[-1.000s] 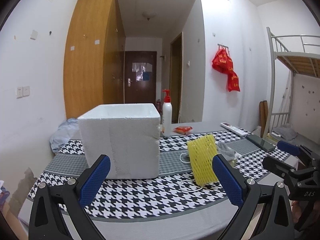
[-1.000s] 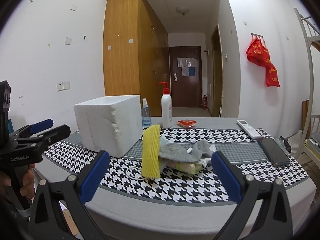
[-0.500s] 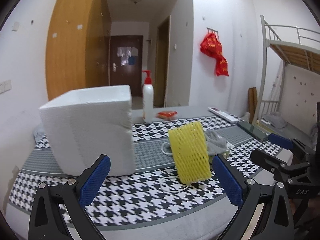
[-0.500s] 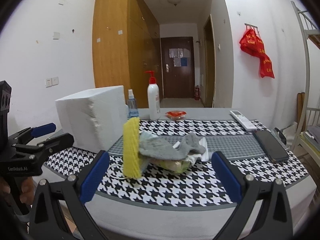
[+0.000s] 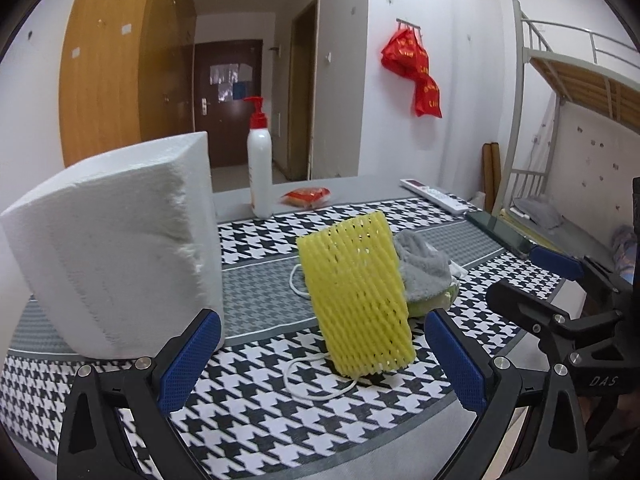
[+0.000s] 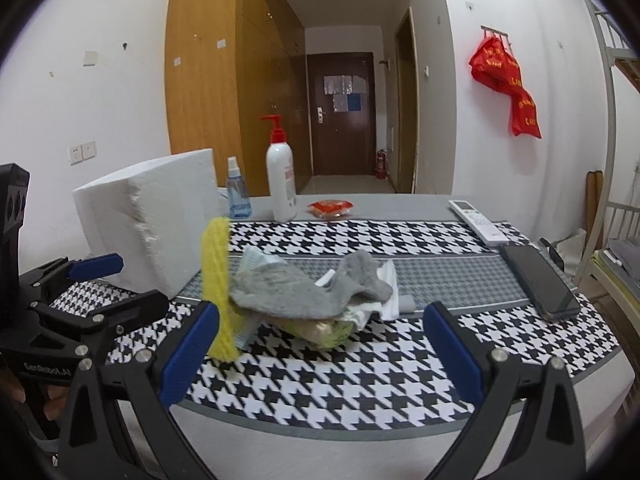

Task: Organize soft objects
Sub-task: 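Move the left tool to the yellow foam net and close on it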

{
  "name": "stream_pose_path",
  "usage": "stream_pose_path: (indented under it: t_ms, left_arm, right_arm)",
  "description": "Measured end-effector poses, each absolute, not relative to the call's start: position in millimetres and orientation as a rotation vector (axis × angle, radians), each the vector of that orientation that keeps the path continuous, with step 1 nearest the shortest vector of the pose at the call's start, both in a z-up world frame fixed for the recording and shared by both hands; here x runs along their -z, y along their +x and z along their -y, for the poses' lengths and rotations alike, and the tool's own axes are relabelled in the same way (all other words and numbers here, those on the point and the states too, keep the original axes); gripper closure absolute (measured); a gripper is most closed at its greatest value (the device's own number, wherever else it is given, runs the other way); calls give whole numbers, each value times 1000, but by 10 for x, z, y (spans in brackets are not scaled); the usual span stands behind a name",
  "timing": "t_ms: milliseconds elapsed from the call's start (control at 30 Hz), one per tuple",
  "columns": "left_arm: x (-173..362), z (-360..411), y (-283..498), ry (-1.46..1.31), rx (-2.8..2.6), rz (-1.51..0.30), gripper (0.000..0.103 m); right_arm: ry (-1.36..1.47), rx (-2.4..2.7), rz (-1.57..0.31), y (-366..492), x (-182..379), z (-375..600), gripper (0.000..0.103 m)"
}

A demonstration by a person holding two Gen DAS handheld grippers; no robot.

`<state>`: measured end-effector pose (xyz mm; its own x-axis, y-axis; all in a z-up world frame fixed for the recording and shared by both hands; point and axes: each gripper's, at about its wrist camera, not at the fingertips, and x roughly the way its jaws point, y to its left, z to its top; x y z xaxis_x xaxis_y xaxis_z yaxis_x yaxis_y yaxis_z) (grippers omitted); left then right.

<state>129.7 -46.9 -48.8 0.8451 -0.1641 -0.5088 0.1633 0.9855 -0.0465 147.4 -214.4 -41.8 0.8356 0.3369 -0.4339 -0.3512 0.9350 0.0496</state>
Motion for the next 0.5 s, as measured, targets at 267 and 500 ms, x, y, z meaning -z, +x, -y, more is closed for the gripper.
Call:
stream_pose_path:
  t_ms: [267, 500]
  left_arm:
    - [559, 533, 1506, -31, 204, -591, 1]
    - [615, 552, 1615, -48, 200, -625, 2]
  right_arm:
    - [-13, -343, -480, 1661, 410, 2229, 0]
    - [-11, -340, -484, 1760, 406, 2276, 0]
